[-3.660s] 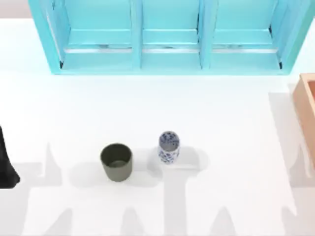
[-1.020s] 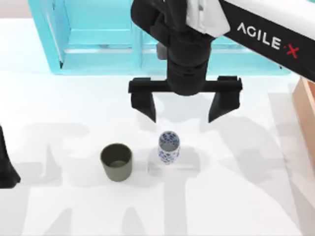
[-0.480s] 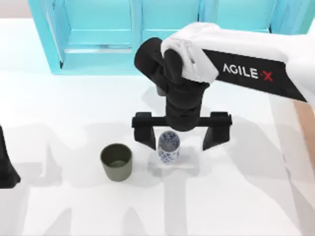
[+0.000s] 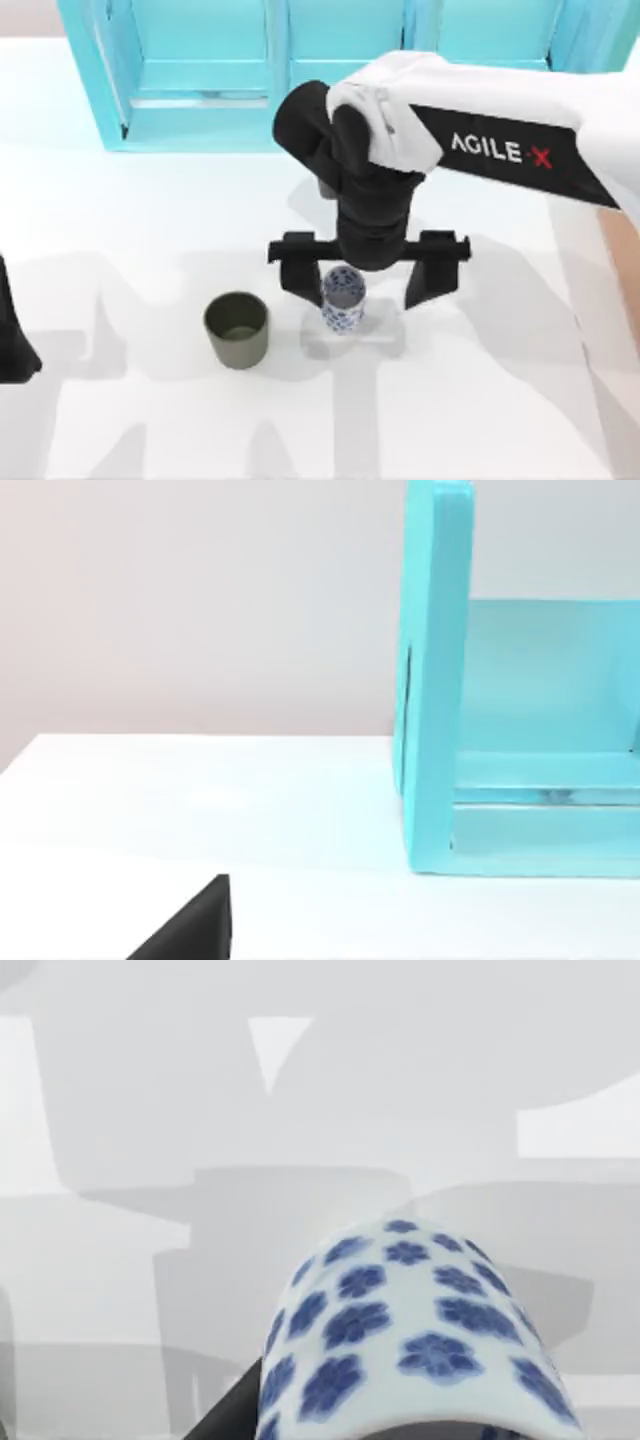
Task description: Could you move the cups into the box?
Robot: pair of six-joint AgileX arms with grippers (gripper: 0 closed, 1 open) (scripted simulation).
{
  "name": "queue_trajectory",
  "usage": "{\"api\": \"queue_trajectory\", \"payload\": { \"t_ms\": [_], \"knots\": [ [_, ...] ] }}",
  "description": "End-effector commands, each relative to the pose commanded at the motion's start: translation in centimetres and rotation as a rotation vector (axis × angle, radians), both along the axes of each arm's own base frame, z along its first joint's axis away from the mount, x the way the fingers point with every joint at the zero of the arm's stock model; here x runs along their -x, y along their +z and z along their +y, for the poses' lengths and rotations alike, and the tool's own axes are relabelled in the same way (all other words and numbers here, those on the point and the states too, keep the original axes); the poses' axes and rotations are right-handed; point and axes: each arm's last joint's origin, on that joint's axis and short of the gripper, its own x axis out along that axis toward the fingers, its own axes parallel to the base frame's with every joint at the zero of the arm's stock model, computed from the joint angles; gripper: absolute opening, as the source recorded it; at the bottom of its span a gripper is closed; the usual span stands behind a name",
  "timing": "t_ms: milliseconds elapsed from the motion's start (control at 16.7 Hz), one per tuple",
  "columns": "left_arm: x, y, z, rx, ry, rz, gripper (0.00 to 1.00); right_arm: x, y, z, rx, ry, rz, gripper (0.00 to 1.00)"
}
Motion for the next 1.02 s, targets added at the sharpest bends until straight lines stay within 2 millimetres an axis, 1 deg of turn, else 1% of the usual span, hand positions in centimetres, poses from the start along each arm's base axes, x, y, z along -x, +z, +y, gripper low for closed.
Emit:
{"api": "queue_trajectory", "payload": {
  "t_ms": [540, 600, 1020],
  "knots": [
    [0.00, 0.00, 0.00, 0.000, 0.000, 0.000, 1.00, 0.00, 0.00, 0.00, 0.000, 0.000, 0.000, 0.02],
    [0.00, 0.00, 0.00, 0.000, 0.000, 0.000, 1.00, 0.00, 0.00, 0.00, 0.000, 0.000, 0.000, 0.00],
    [0.00, 0.00, 0.00, 0.000, 0.000, 0.000, 1.00, 0.00, 0.00, 0.00, 0.000, 0.000, 0.000, 0.00]
  ]
}}
